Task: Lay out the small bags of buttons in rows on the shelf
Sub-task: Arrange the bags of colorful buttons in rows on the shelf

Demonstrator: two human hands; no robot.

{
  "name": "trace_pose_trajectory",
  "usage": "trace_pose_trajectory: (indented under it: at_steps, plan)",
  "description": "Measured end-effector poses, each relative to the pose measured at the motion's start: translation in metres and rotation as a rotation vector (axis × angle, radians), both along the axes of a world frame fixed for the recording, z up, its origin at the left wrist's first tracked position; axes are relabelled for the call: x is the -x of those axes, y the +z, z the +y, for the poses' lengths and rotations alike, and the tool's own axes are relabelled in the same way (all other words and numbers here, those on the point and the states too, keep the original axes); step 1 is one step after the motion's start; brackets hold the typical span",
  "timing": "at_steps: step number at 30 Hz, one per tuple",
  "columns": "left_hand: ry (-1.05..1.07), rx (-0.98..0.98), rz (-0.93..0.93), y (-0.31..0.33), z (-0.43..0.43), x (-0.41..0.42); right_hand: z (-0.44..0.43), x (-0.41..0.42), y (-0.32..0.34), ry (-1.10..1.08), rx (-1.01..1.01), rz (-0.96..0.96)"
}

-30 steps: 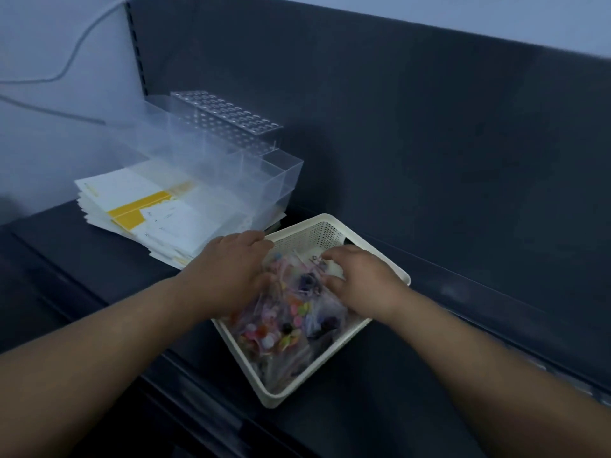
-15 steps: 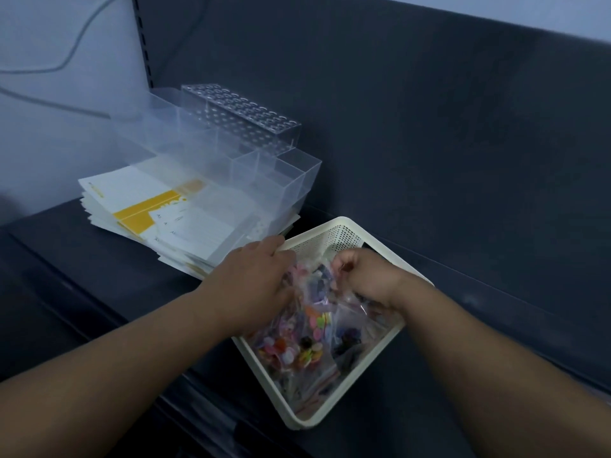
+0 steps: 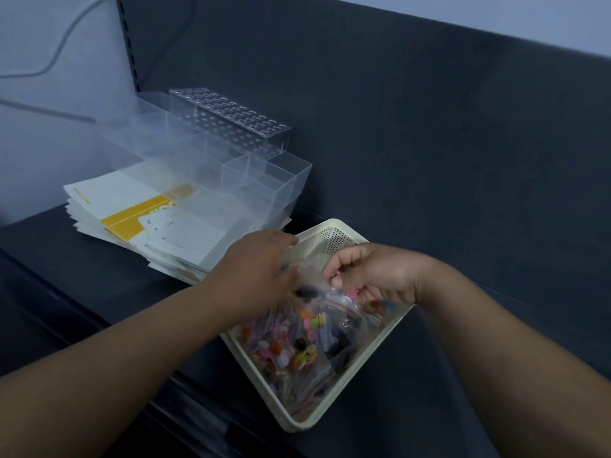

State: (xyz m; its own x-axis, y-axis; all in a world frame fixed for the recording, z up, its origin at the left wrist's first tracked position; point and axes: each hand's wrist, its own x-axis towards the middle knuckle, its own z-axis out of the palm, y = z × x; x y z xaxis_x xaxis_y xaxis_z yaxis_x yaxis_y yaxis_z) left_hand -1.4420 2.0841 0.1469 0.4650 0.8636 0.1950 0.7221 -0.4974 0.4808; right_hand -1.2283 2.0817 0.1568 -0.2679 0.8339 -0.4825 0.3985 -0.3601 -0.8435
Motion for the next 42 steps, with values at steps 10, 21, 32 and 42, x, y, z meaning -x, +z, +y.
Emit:
trace_pose_trajectory:
  at_steps: [10, 21, 32, 42]
  plan:
    - [0.042, 0.136, -0.011, -0.004, 0.002, 0.011, 0.029, 0.037, -0.024, -0.094, -0.479, -0.759]
    - [0.044, 0.138, 0.009, -0.006, 0.006, 0.016, 0.032, 0.041, -0.039, -0.187, -0.242, -0.172]
    - [0.011, 0.083, -0.138, 0.002, 0.01, -0.004, 0.002, 0.02, 0.0, -0.33, 0.053, 0.382]
    - [-0.102, 0.298, -0.303, 0.0, 0.007, -0.012, -0.006, 0.027, -0.003, -0.153, 0.075, 0.412]
